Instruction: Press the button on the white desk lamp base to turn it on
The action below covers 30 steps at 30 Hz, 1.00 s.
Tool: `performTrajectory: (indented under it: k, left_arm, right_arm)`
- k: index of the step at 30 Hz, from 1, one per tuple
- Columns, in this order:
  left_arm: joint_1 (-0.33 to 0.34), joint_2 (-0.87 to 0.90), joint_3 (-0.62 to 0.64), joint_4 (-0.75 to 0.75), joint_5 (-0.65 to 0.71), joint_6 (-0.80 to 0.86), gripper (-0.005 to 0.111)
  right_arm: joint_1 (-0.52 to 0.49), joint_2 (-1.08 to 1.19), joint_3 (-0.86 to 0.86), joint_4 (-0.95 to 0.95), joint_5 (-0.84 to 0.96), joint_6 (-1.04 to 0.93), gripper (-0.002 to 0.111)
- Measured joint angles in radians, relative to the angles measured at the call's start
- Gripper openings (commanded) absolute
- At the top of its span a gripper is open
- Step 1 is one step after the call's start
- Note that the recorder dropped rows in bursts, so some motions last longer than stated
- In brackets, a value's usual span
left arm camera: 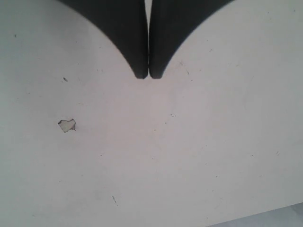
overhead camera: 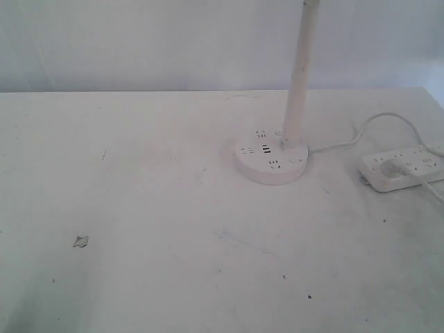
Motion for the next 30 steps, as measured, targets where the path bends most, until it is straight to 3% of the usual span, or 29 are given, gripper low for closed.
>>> performTrajectory:
  k: [12,16,19,27,30]
  left_arm:
    - [0.000,0.000,0.000,0.000,0.000,0.000,0.000]
    - [0.000,0.000,0.000,0.000,0.000,0.000,0.000]
    - [0.000,0.000,0.000,0.000,0.000,0.000,0.000]
    - [0.000,0.000,0.000,0.000,0.000,0.000,0.000]
    - [0.000,0.000,0.000,0.000,0.000,0.000,0.000]
  right_arm:
    - [0.000,0.000,-0.100,0.072,0.187,0.002,0.000]
    - [0.000,0.053,-0.145,-0.014,0.216,0.009,0.000]
    - [0.000,0.128,-0.195,-0.218,0.229,0.037,0.000]
    - [0.000,0.369,-0.340,-1.046,0.227,0.314,0.000]
    - [0.000,0.484,-0.345,-1.226,0.227,0.391,0.000]
